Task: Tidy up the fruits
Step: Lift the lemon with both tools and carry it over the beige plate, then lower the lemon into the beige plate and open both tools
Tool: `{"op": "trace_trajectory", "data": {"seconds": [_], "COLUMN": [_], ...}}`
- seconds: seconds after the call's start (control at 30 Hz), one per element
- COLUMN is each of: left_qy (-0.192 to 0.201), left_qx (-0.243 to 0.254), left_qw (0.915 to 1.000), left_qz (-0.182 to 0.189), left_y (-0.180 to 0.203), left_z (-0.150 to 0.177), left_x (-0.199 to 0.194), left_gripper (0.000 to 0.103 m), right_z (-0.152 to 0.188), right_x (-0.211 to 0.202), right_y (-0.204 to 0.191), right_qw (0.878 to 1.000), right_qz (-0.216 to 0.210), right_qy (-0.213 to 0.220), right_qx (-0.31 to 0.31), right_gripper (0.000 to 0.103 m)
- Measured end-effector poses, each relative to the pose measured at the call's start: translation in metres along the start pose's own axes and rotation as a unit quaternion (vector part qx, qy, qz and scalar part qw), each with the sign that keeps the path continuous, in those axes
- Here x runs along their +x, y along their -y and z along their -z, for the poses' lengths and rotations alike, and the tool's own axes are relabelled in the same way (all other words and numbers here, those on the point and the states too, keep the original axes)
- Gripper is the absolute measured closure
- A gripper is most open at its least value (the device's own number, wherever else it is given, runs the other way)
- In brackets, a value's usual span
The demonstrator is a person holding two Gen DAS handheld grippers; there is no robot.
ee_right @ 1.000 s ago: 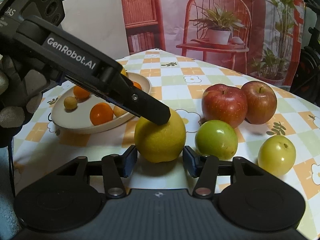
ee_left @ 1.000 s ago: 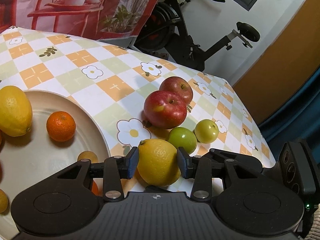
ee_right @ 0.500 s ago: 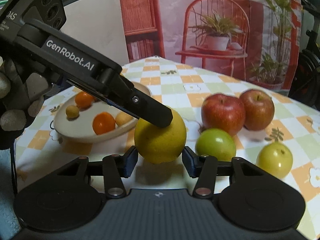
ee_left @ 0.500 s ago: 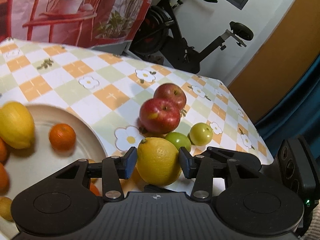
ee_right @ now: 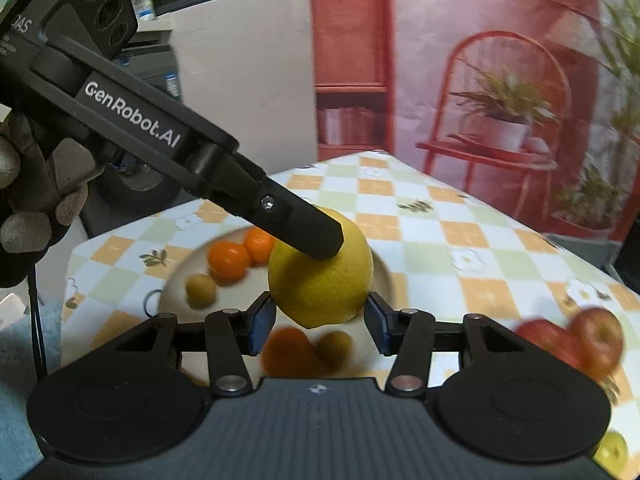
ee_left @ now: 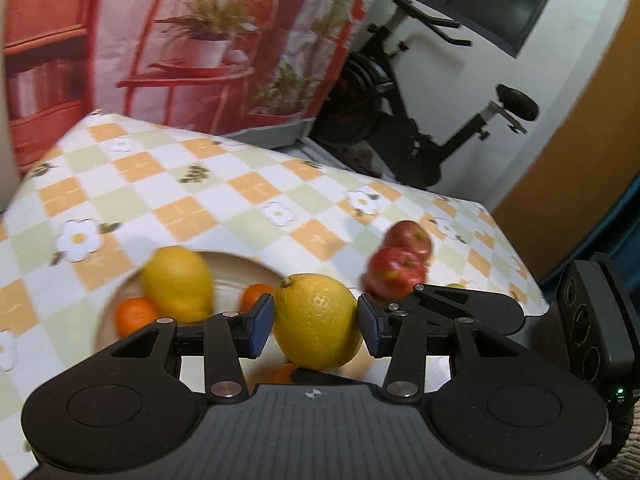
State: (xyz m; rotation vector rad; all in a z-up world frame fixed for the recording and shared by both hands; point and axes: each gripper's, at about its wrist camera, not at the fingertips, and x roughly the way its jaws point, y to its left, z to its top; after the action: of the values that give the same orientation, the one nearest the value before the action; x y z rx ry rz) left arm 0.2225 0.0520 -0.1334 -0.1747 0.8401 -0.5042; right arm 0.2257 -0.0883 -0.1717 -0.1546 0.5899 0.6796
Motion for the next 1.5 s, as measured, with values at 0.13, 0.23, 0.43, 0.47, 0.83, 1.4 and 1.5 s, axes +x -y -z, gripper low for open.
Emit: {"op": "trace_trajectory", "data": {"seconds": [0.13,0.23,0.43,0.47,0.83,1.4,1.5], "left_qy": [-0.001,-0.004,-0.005,-0.005,-0.007,-0.008,-0.006], "left_qx": [-0.022,-0.033,-0.049,-0.052,-0.057,-0.050,-0.047], "left_qw": [0.9997,0.9994,0.9985,0.9984,0.9980,0.9978,0.9977], "left_qz": [-0.009,-0.013,-0.022,-0.023,-0.027,-0.044,-0.048], "left_y": [-0.019,-0.030,-0.048,-0.050,-0.060,-0.059,-0.057], "left_z": [0.002,0.004,0.009,0.010,0.012,0.016,0.017], "left_x": [-0.001,0.000,-0.001,-0.001,0.005,0.005,0.005], "left_gripper": [0.055,0.055,0.055,0.055,0.055,0.055,0.055], "right_z": [-0.006,-0.007,-0.010,-0.011,-0.011,-0.007,-0.007], "right_x": [0.022,0.036,0.059,0.064,0.085,0.088,0.088], "right_y": [-0.010,-0.014,-0.021,-0.022,-0.021,-0.024,-0.024], "right_qw": [1.000,0.999,0.998,0.998,0.997,0.996,0.996], "right_qz": [-0.017,-0.025,-0.033,-0.034,-0.039,-0.041,-0.041], "right_qy": [-0.014,-0.028,-0.046,-0.049,-0.065,-0.074,-0.075], "right_qx": [-0.002,-0.004,-0.013,-0.014,-0.021,-0.017,-0.017], "right_gripper": [0.052,0.052,0.052,0.052,0.052,0.051,0.051]}}
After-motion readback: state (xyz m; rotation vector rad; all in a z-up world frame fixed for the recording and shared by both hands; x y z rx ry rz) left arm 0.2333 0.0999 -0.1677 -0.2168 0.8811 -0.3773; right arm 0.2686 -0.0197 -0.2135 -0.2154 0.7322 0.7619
